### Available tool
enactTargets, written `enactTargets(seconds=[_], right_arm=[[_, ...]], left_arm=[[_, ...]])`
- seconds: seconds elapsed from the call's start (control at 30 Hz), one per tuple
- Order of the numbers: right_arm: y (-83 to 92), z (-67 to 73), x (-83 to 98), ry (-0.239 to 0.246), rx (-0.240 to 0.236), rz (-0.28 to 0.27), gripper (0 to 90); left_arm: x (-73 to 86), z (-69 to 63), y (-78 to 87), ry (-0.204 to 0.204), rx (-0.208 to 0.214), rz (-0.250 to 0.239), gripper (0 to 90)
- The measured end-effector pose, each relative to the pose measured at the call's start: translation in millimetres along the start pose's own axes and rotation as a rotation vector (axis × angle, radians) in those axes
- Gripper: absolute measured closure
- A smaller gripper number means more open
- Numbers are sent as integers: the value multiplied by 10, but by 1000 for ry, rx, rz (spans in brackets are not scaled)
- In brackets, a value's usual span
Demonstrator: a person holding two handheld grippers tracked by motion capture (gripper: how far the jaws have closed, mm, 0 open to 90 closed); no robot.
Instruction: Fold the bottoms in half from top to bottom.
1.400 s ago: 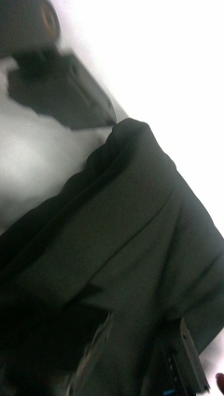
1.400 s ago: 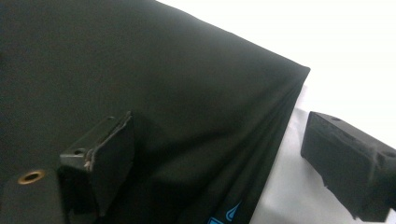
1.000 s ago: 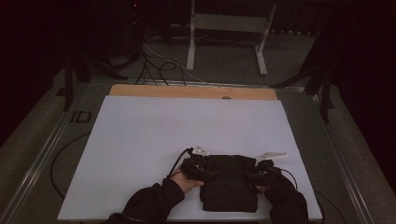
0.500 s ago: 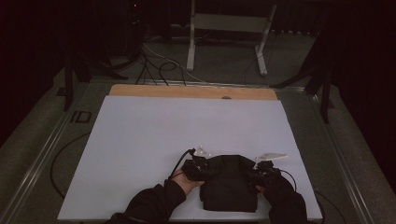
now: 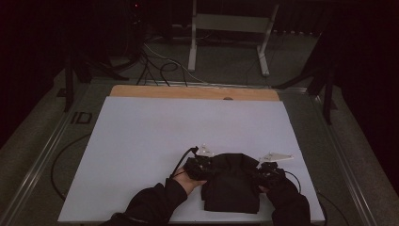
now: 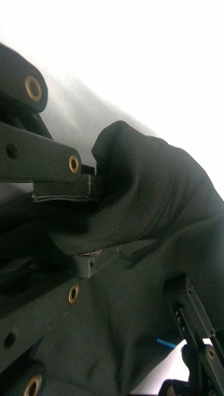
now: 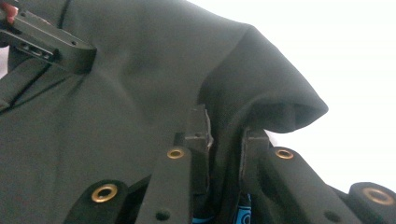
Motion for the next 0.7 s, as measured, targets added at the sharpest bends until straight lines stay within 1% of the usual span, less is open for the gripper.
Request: enactTargets(seconds=[0.07,0.23,0.33,0.47,0.5,0.53,0.57,0.63,0.7], right_arm=[[26,4,-25,5,4,-13,784],[97,8,-94,0,11,-46,784],[156,0,-157,6,17,-72,785],[238,-6,-238,12,32,-107,785],[238,-6,-238,12,32,-107,785],[256,-12,-252,17,36,-112,786],[285,-14,-287,15,42,-128,786],[312,-13,-313,25,56,-133,786],[345,4,-351,37,59,-143,786]], left_arm=[[-37,-21,28,0,8,-9,728],[-146,-91,108,-41,9,-25,734],[-217,-122,163,-54,16,-38,735],[-298,-143,231,-60,19,-53,735],[-298,-143,231,-60,19,-53,736],[-332,-151,262,-58,19,-64,736],[-348,-157,276,-58,21,-71,736],[-376,-168,310,-57,27,-81,736],[-401,-171,353,-58,26,-91,735]])
Point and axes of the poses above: each handheld gripper's, and its own axes: y roughly backward along the jaws, x roughly out of its underside, z roughly to its left, the point moved 9 cm from there along -y, roughly forward along the jaws, and after that the axes turned 8 degrees about x, right-handed, at the moved point
